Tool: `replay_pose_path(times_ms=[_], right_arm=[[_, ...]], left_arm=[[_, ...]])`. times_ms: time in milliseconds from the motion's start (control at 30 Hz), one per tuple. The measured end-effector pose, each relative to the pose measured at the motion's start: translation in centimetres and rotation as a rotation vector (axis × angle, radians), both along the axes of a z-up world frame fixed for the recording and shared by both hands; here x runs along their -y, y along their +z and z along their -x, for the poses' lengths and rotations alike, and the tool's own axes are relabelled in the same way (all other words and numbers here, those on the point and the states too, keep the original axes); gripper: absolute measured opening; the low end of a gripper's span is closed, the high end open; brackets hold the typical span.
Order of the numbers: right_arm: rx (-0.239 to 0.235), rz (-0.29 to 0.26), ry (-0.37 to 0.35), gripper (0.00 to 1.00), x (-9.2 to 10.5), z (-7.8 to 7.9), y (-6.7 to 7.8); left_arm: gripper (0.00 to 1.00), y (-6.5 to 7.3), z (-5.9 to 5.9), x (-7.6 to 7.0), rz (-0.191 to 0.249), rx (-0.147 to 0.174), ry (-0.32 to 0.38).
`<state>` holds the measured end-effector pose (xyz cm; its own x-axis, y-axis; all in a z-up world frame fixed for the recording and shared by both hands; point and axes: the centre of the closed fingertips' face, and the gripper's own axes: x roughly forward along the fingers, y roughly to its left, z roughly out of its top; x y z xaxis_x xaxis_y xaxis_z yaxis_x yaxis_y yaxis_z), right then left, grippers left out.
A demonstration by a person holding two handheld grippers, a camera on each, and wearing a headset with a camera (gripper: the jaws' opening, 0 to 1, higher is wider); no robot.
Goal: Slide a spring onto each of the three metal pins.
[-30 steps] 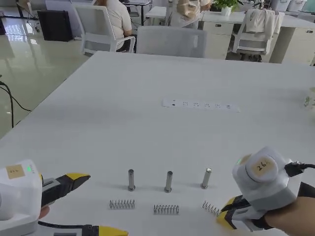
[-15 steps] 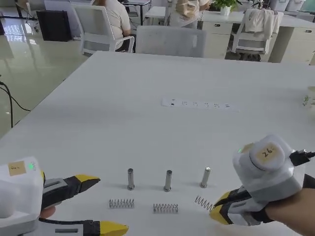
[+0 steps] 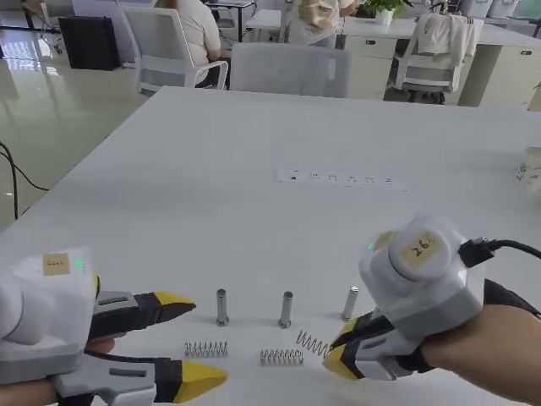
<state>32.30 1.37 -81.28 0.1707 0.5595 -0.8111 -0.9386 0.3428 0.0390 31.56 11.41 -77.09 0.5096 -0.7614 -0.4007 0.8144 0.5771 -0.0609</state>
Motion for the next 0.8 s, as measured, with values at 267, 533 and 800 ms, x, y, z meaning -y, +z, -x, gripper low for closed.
replay_pose_path(times_ms=[267,533,800], right_arm=[[0.002,-0.002,0.057,0.08,-1.5,0.9,0.2],[0.004,-0.007,0.108,0.08,-2.7,1.7,0.3],[-0.004,-0.004,0.171,0.08,-3.5,2.9,0.0]], left_arm=[[0.41,-0.6,0.0,2.0,-0.036,-0.003,-0.106],[0.34,-1.5,0.4,3.2,-0.057,-0.009,-0.167],[0.25,-2.1,1.2,4.0,-0.08,0.001,-0.23]])
